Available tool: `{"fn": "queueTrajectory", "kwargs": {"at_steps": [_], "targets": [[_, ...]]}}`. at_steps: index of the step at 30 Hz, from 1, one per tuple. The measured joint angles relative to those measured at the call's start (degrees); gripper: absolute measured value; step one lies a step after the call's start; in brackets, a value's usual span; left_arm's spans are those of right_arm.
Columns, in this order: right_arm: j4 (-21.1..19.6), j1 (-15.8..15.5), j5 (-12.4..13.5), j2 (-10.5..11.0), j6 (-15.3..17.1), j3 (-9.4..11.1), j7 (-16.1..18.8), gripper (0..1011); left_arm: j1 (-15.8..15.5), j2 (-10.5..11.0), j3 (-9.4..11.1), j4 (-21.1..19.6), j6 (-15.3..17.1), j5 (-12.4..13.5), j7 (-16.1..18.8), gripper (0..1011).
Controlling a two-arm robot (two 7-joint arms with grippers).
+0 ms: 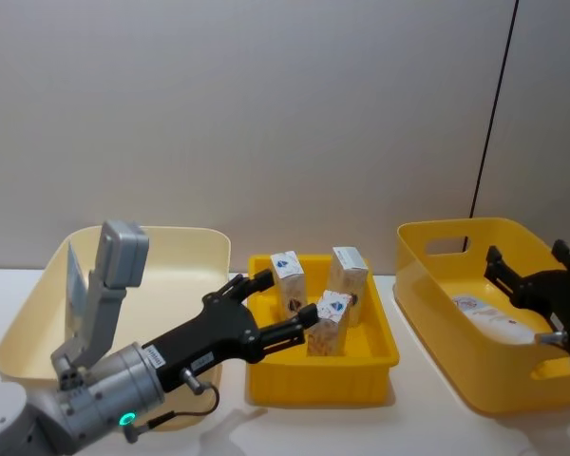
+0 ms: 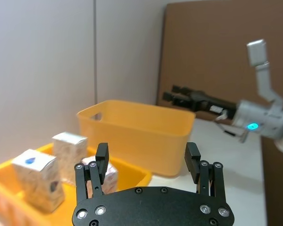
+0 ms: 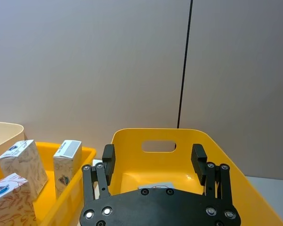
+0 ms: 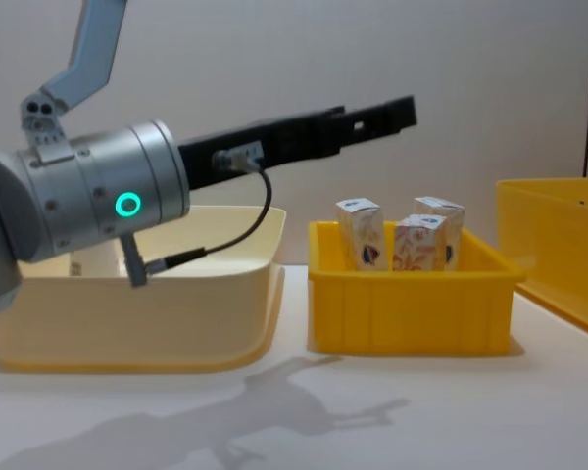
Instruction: Bimanual collaborative sorting of washing and personal care products
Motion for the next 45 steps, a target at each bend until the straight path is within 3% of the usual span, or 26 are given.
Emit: {"fn": "queueTrajectory", "kwargs": {"at_steps": [7,34,45], "targets": [[-1.14,-1.56,-0.05,-0.05,-0.44,-0.77,-0.01,1001,2.09,0.81,0.04,-2.0,-0.17,3.35,5.18,1003],[-11.68,-15.79,-0.57,-0.62,-4.76,-8.17,0.44,1001,10.31,4.1,0.21,-10.0,-0.95,16.69,25.72,1003],[-12.39,-16.77,-0.62,-0.68,-5.05,-8.69,0.48,1001,13.47,5.38,0.28,-13.06,-1.21,21.81,33.6,1003]]}}
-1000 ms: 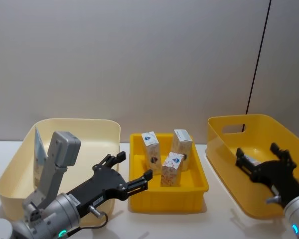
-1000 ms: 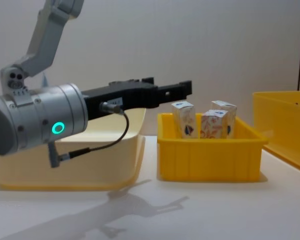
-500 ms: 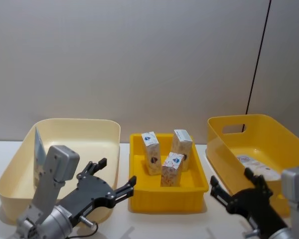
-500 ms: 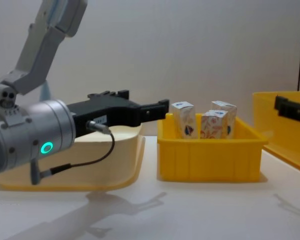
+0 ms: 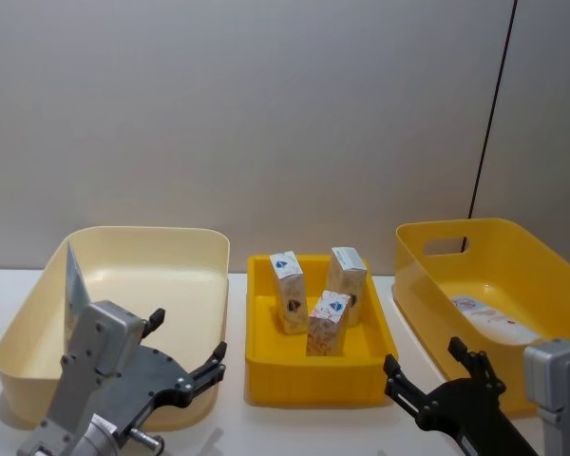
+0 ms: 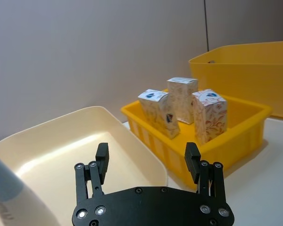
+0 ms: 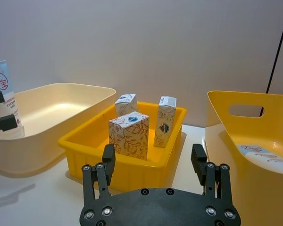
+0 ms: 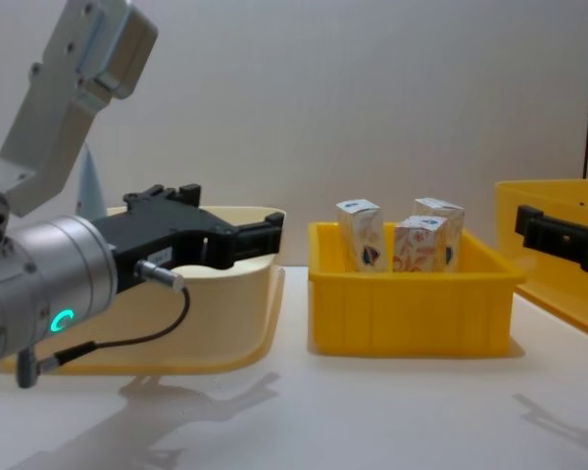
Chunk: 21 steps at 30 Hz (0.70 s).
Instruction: Bimanual collaborative sorting of washing and personal care products
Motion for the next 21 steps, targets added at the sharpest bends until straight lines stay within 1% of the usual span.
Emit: {"fn": "queueTrajectory", "kwargs": {"at_steps": [1,2,4,8,21], "targets": [[0.0,0.0,0.0,0.0,0.0,0.0,0.0,1001,0.36,0.13,0.01,-0.37,-0.03,0.62,0.95,1003],[0.0,-0.01,0.0,0.0,0.0,0.0,0.0,1001,0.36,0.13,0.01,-0.37,-0.03,0.62,0.95,1003],[0.0,-0.01,0.0,0.0,0.0,0.0,0.0,1001,1.07,0.4,0.03,-1.04,-0.08,1.73,2.67,1003],[0.0,-0.02,0.0,0.0,0.0,0.01,0.0,1001,1.57,0.59,0.03,-1.52,-0.12,2.55,3.93,1003],[0.24,0.42,-0.16,-0.01,0.06,0.01,0.34,1001,1.75,0.65,0.0,-1.7,-0.14,2.86,4.41,1003]]}}
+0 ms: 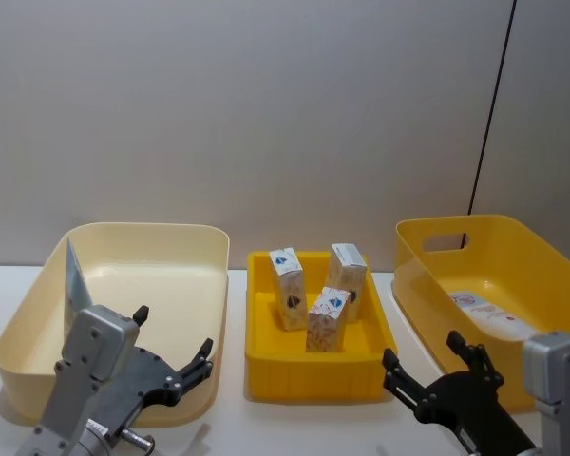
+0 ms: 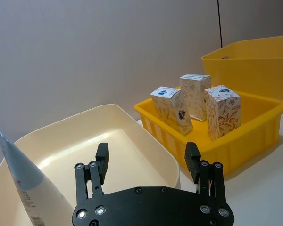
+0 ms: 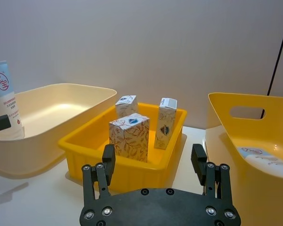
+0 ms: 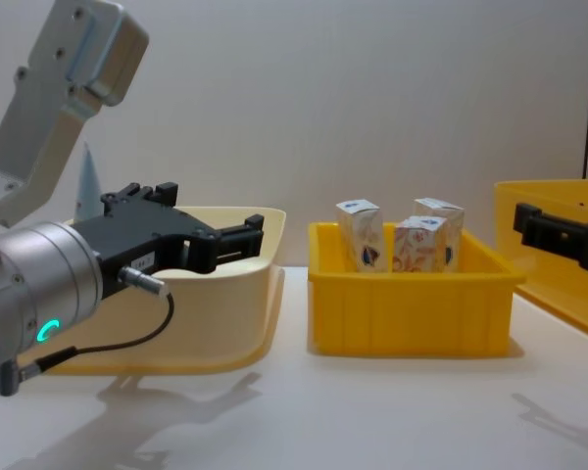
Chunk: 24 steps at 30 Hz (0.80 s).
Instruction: Bimanual collaborative sorting of washing and personal care products
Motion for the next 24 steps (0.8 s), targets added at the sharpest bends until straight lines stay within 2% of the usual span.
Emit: {"fn": "queueTrajectory", "kwargs": {"at_steps": [12,24], "targets": [[2.99,4.78,-0.63,-0.82,1.62,-1.26,2.03,1001,-0.01,-0.02,0.0,0.0,0.0,0.0,0.0,1003],[7.26,10.67,-1.6,-3.36,4.97,-3.32,3.11,1001,-0.01,-0.02,0.0,0.04,0.04,0.0,-0.01,1003]]}}
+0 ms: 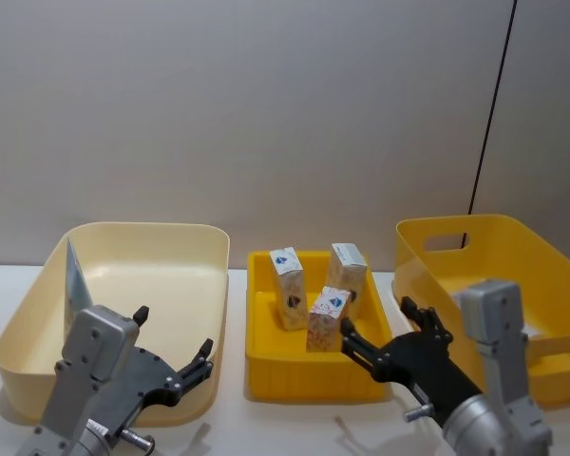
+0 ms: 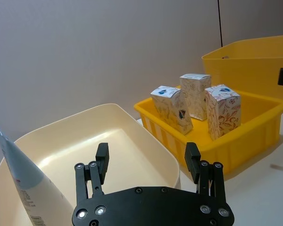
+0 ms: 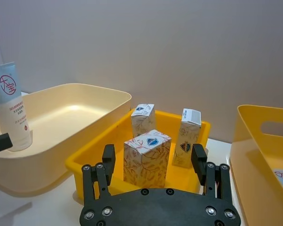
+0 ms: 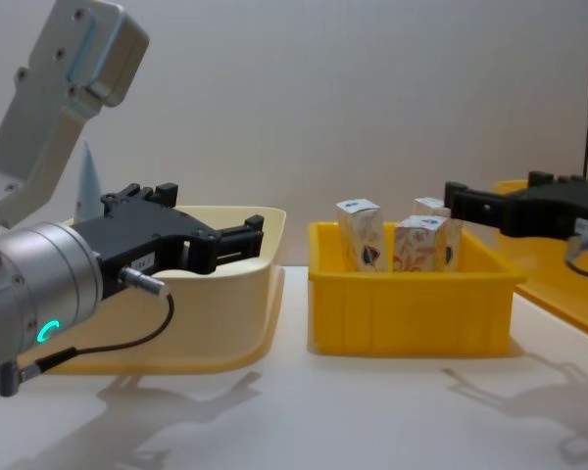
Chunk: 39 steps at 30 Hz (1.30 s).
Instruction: Bimanual collaborative sorting of washing and personal care products
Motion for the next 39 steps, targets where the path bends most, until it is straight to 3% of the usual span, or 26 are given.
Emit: {"fn": "queueTrajectory", "kwargs": {"at_steps": [19,39], "targets": [[7.53,7.13,-2.33,-5.71,5.78,-1.95,-3.07,1001,0.0,0.0,0.0,0.0,0.0,0.0,0.0,1003],[14.62,12.01,-4.54,-9.98,8.48,-2.99,-5.3,1001,0.0,0.0,0.0,0.0,0.0,0.0,0.0,1003]]}}
